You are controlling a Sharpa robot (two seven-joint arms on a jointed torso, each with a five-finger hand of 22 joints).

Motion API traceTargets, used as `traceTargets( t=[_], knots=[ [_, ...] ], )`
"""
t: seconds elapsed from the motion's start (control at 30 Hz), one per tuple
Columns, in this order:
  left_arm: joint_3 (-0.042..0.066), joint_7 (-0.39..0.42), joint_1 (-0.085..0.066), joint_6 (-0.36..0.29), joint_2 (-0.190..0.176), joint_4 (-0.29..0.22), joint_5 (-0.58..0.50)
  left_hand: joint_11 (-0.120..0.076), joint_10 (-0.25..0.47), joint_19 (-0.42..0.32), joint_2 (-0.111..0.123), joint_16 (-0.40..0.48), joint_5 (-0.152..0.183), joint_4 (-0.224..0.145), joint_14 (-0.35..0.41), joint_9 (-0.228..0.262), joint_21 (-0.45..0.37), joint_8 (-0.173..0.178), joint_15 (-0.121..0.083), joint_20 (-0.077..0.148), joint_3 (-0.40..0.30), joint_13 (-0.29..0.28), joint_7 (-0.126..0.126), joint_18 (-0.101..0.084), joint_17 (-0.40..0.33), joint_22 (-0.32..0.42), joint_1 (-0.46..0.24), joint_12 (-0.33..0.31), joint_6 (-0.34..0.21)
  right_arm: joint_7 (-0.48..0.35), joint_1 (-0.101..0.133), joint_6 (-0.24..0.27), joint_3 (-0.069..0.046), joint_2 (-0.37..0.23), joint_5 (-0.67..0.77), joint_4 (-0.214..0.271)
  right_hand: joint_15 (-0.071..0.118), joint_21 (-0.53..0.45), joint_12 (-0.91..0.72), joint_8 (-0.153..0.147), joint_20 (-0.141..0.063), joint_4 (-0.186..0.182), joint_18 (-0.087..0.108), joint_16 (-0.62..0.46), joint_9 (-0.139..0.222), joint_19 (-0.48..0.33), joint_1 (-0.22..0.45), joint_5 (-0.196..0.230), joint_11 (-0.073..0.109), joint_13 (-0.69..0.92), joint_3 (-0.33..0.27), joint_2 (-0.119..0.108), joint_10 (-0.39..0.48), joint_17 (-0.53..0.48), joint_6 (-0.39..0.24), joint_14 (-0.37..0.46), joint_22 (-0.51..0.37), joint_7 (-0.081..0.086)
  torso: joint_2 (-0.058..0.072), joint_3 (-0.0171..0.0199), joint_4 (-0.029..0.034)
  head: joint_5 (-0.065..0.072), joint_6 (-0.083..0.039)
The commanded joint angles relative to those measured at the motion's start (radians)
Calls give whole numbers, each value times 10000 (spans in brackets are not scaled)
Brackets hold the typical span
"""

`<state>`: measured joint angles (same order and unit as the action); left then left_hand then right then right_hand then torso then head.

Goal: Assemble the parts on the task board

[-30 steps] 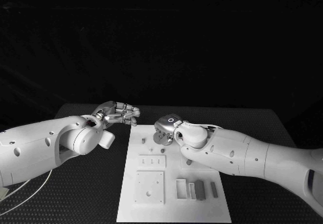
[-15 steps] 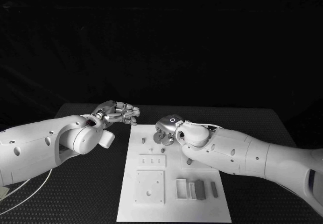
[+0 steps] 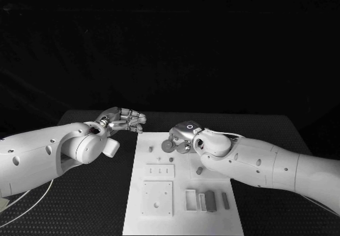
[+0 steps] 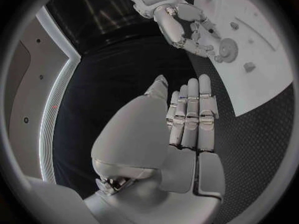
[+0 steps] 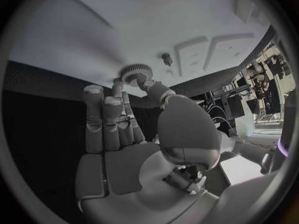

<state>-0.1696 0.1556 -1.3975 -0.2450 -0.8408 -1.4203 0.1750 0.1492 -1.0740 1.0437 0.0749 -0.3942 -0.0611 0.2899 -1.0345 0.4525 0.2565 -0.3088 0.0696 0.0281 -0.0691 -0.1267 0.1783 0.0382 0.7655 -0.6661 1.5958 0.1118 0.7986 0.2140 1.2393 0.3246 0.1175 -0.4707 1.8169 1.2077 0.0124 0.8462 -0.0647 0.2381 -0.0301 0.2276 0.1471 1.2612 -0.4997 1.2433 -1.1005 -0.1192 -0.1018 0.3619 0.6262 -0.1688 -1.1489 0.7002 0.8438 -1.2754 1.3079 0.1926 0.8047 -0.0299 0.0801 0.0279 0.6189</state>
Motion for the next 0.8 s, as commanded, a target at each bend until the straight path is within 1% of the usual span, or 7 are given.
traceTargets(
  t=[0.03,0.2,0.27,0.43,0.53,0.67,0.8],
  knots=[
    [9,82,-25,69,-18,-39,5,75,-21,-26,-4,63,48,1,-52,-14,-67,44,1,22,-72,-15,61,205,13,-17,-107,-39,17,-32,97,737,-88,-251,-25,322,-27,-50,-19,-21,-42,-146,1147,-9,34,29,27,31,-18,-61,15,-210,72,-17,-94,-56,167,-59,1,8,-15,13,-44],
    [8,89,-24,79,-7,-26,3,75,-21,-26,-1,67,48,0,-53,-14,-67,45,1,23,-73,-15,60,206,17,-18,-106,-41,17,-5,131,846,-365,-890,-116,910,-20,-67,-36,1,-65,-331,1147,-2,63,55,44,33,-10,-144,48,-362,47,-25,-101,-61,165,-129,-9,29,-36,27,-90],
    [6,88,-23,84,-10,-18,1,75,-22,-25,-1,69,48,0,-53,-14,-68,45,1,23,-74,-15,60,206,19,-19,-105,-42,17,3,164,837,-425,-1212,-178,1100,-3,-66,-62,28,-78,-367,1147,8,64,69,4,34,9,-157,68,-353,-12,-24,-71,-70,169,-134,-20,28,-33,50,-109],
    [-9,116,-18,101,-6,49,-1,75,-23,-25,-4,73,47,0,-54,-14,-69,45,1,23,-76,-16,59,206,24,-21,-104,-44,17,-231,225,631,-555,-2115,-510,1396,66,-54,-147,146,-100,-336,1147,32,49,85,-161,41,82,-163,73,-268,-246,-24,89,-84,189,-94,-53,64,-113,92,-173],
    [-22,129,-15,84,5,120,-1,75,-24,-25,-6,77,47,-2,-56,-14,-70,46,1,23,-78,-17,58,207,28,-22,-102,-45,18,-1164,300,455,-579,-2520,-995,1285,73,-53,-149,169,-95,-338,1147,32,49,80,-150,46,89,-171,39,-303,-276,-26,119,-84,192,-82,-78,93,-176,142,-198],
    [-30,159,-12,81,21,176,-1,76,-21,-24,-1,85,47,-6,-59,-17,-72,54,-1,24,-81,-17,60,208,38,-26,-93,-52,4,-1639,351,474,-576,-2869,-1233,1113,78,-71,-126,186,-82,-500,1147,21,70,64,-10,39,93,-202,-24,-494,-302,-40,119,-77,187,-89,-114,130,-256,115,-210],
    [-36,166,-7,109,36,217,-1,76,-21,-23,-4,91,47,-6,-62,-18,-73,58,-1,24,-85,-18,61,209,45,-28,-87,-55,-1,-2176,351,493,-576,-3108,-1604,937,84,-76,-130,202,-85,-567,1147,19,73,63,7,39,100,-208,-23,-539,-331,-44,135,-77,187,-91,-127,157,-290,142,-225]
  ],
)
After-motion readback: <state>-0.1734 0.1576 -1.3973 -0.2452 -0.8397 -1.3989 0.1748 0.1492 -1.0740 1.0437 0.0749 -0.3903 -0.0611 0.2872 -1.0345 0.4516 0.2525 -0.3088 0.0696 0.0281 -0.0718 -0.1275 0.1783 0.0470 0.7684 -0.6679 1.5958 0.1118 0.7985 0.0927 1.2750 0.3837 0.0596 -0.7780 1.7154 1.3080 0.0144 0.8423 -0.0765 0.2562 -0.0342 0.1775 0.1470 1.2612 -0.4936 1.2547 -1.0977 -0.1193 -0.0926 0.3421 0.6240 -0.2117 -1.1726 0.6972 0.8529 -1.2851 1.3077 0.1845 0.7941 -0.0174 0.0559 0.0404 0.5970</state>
